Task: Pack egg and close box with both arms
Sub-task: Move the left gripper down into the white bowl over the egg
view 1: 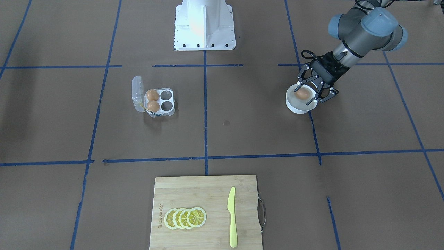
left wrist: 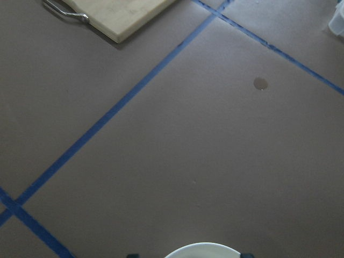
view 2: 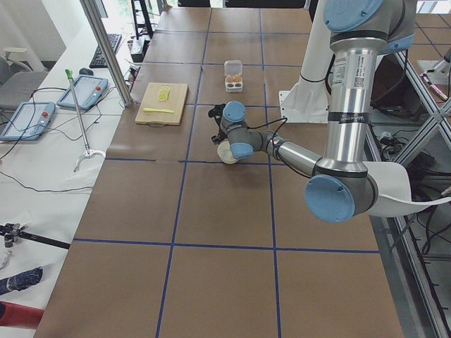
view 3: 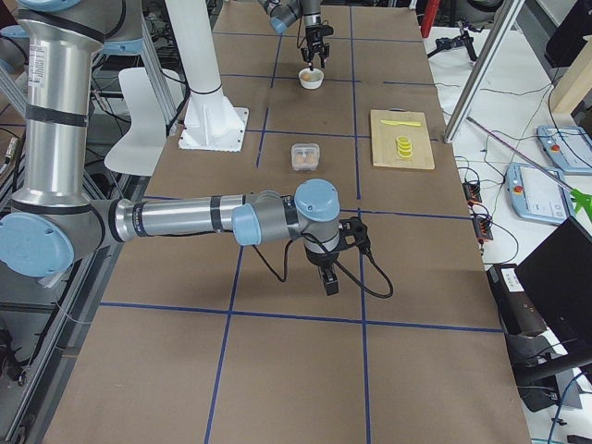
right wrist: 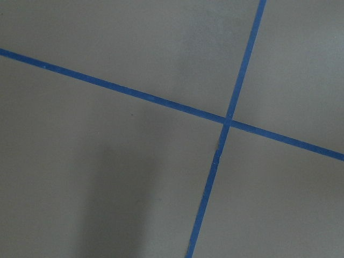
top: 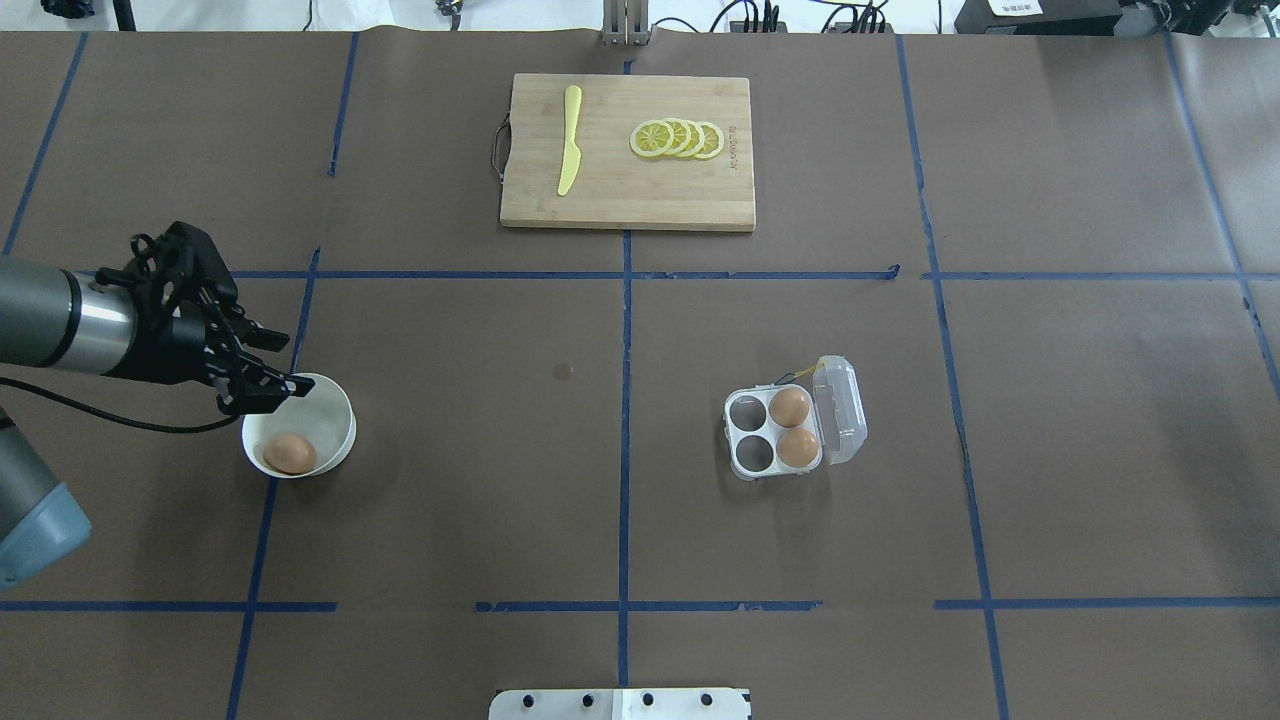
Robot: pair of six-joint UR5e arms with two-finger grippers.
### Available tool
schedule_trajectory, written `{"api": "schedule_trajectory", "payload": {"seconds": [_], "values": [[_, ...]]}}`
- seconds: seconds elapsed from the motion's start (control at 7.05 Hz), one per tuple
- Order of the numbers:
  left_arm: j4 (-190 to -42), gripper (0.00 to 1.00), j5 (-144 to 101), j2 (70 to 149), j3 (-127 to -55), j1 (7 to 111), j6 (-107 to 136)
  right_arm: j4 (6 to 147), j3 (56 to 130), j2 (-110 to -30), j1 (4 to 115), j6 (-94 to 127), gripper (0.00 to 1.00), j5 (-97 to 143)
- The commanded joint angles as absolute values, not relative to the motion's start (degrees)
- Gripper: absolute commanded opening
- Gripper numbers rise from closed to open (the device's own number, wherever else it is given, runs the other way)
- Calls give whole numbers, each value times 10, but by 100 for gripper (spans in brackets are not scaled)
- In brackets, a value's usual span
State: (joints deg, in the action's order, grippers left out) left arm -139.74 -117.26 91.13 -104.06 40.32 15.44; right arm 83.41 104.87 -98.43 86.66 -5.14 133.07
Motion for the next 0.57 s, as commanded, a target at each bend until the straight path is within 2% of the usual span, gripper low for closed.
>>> {"api": "schedule_trajectory", "payload": {"seconds": [0.0, 0.43], "values": [[-1406, 67, -1164, 868, -1039, 394, 110, 834, 1050, -987, 867, -52, 100, 1331], [-1405, 66, -1152, 869, -1035, 388, 110, 833, 1050, -987, 867, -53, 100, 1330]]}}
